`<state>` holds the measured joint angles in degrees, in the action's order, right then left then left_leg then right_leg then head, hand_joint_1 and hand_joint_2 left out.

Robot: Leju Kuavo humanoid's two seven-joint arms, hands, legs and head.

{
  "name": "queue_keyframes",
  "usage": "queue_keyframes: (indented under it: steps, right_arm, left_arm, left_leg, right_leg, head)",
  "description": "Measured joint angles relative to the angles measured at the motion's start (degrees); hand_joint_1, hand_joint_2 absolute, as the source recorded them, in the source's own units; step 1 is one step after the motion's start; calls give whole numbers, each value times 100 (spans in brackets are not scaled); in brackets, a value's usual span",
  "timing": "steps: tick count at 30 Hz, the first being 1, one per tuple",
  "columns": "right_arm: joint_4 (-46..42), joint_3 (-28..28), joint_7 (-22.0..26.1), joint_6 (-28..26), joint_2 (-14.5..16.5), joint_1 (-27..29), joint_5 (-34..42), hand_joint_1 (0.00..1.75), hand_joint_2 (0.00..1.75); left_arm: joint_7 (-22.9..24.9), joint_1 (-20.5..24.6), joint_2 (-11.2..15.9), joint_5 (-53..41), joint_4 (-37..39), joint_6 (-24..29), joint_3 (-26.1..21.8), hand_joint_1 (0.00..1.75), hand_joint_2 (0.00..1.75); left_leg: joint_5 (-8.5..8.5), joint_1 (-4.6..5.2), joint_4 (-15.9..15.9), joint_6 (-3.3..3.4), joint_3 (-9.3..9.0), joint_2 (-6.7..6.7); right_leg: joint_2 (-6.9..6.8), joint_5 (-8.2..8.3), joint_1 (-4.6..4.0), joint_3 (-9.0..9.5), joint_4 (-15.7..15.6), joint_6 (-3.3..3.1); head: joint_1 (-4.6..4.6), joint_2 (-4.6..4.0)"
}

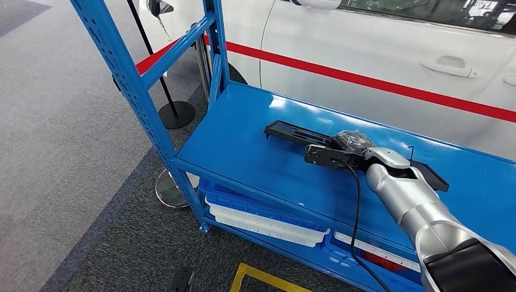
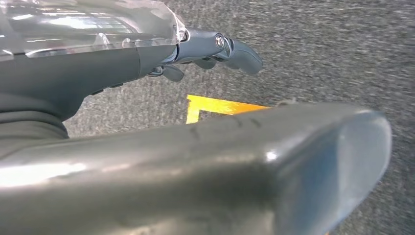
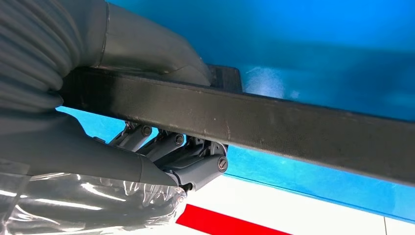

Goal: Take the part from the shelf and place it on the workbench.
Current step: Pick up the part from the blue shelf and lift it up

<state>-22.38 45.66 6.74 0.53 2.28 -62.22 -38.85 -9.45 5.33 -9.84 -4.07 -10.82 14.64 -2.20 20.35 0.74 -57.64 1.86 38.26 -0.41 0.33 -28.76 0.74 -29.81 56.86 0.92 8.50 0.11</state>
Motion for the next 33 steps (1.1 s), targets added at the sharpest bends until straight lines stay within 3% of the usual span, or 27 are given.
queue_keyframes:
  steps: [2,6,10,14,27,33]
  right_arm:
    - [0,-1,2,-3,-14,0,8,175,175]
    - [0,-1,7,-36,-37,13,7,175,175]
    - [2,-1,9,-112,-38,41,-10,175,175]
    - [2,-1,40,-124,-35,48,-25,175,175]
    - [2,-1,61,-123,-35,49,-78,175,175]
    - [4,-1,56,-105,-35,44,-111,175,175]
  left_arm:
    - [-128,6,0,9,0,-64,-1,0,0]
    - [-570,36,-2,-10,-2,-212,0,0,175]
    - [-1114,126,-26,-302,-2,74,97,0,175]
    - [-1345,231,-52,-406,-2,16,228,0,0]
    - [-1254,258,-61,-425,-2,-102,350,0,0]
    - [-844,233,-61,-536,-2,-66,412,0,0]
  left_leg:
    - [0,0,0,0,0,0]
    - [0,0,0,0,-1,0]
    - [-1,0,0,1,-1,0]
    - [-1,0,0,2,-1,-1]
    - [-1,0,0,2,-2,-1]
    - [-1,0,0,2,-2,-1]
  right_leg:
    - [0,0,0,0,0,0]
    - [-1,0,0,0,0,0]
    - [-2,0,0,1,0,0]
    - [-2,0,0,3,0,0]
    - [-3,0,-1,7,0,0]
    - [-3,0,-1,11,0,0]
  head:
    - [0,0]
    - [0,0]
    - [0,1]
    - [0,0]
    - [0,0]
    - [0,0]
